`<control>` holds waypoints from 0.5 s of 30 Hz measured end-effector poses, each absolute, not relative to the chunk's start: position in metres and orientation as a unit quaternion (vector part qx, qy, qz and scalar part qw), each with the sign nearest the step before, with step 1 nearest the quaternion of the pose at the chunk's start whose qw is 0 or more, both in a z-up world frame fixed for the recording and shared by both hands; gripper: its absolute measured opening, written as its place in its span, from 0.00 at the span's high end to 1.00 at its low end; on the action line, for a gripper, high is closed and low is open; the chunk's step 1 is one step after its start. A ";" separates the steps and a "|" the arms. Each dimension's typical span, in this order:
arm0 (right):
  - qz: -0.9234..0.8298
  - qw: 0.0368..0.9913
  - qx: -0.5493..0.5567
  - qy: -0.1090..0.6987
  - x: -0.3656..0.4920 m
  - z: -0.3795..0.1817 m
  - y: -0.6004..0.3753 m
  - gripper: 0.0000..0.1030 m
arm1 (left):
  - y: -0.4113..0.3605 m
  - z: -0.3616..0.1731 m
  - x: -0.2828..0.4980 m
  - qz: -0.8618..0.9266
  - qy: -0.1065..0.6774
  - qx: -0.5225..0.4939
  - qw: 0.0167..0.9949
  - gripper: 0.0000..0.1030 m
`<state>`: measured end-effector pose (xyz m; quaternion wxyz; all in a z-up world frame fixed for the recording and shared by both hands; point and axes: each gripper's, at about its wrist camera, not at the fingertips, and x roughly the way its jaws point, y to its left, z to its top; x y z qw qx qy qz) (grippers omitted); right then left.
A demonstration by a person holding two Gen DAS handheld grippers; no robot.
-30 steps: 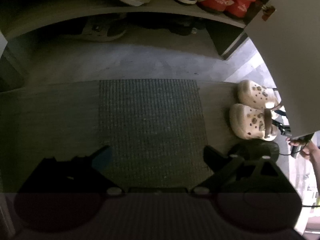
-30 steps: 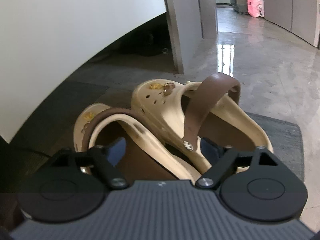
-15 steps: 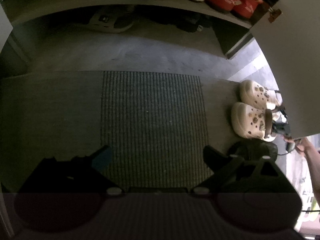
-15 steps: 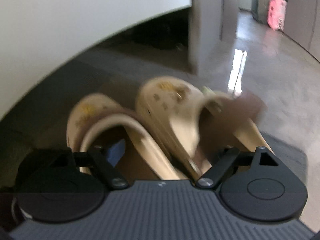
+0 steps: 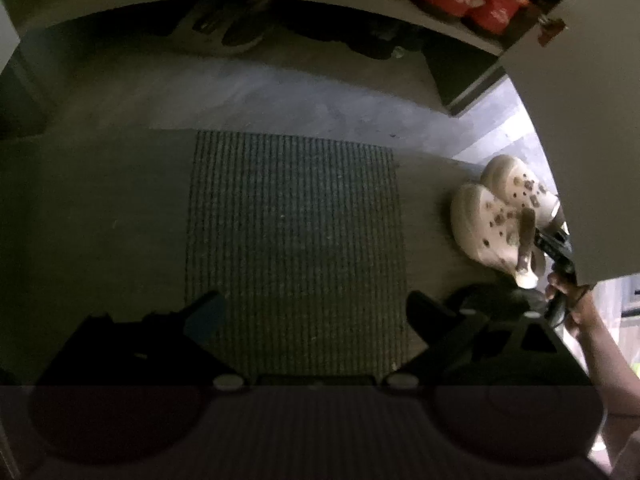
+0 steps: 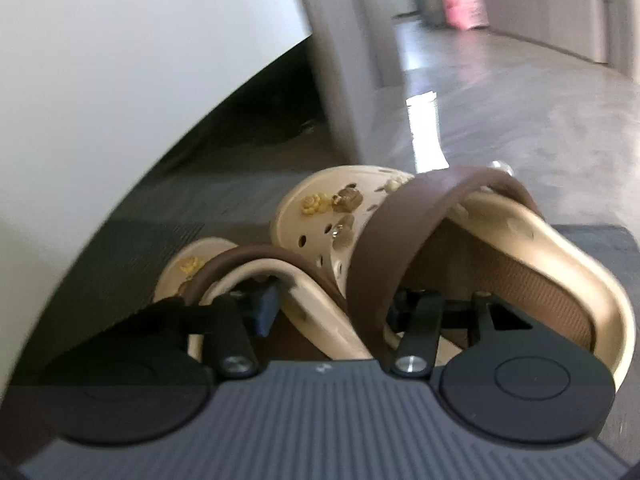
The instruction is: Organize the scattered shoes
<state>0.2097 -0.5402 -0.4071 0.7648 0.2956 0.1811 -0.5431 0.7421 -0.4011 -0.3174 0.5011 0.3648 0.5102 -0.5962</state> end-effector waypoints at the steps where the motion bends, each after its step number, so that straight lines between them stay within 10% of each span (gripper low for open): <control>1: -0.557 0.756 0.298 0.168 0.206 -0.406 -0.538 0.62 | -0.401 -0.317 0.741 -0.598 0.509 0.364 0.500 0.04; 15: -0.769 0.568 0.286 0.061 0.111 -0.383 -0.485 0.80 | -0.403 -0.312 0.734 -0.612 0.490 0.368 0.499 0.04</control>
